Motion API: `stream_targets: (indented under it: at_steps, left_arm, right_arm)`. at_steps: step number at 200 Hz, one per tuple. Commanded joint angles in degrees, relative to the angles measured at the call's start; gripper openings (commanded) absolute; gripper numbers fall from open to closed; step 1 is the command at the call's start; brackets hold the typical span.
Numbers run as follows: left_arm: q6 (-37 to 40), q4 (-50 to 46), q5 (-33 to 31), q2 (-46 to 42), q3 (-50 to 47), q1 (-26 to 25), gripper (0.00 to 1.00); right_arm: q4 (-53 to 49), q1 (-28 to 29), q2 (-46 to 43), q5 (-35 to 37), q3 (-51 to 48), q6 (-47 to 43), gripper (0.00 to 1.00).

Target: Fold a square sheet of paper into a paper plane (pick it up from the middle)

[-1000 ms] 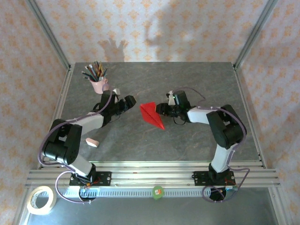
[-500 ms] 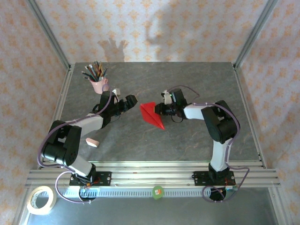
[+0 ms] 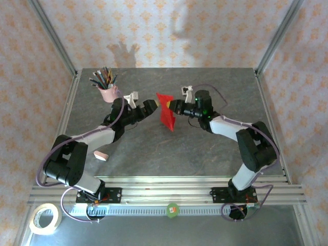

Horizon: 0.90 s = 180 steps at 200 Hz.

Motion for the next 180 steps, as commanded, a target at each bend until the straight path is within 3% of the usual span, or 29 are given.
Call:
stream_targets:
  at_steps: [1,40,67,85,133,180]
  left_arm:
    - [-3.37,9.20,4.54,-1.20,1.75,-2.08,0.96]
    - [-3.73,12.97,5.37,-2.62,1.78,-3.69,0.86]
    - [-4.55,14.56,7.11,-2.15,1.75,-3.79,0.72]
    - [-5.74,18.52,9.27,-2.01,1.50,-4.23,0.68]
    - [-4.57,17.46,10.05,-2.27,2.11,-4.34,0.48]
    - [-2.78,14.71,9.13,-2.64,2.39,-4.33,0.43]
  right_arm:
    - [10.25,-0.49,-1.93,-2.25,-1.64,10.16,0.09]
    - [15.20,-0.51,-2.63,-4.49,-1.42,16.95,0.09]
    - [18.23,-0.58,-2.52,-5.87,-1.58,20.00,0.09]
    - [19.52,-0.60,-2.43,-6.40,-1.71,21.10,0.09]
    - [20.61,-0.77,-2.18,-6.72,-1.58,22.54,0.09]
    - [21.79,-1.45,-1.56,-7.45,-1.49,23.68,0.10]
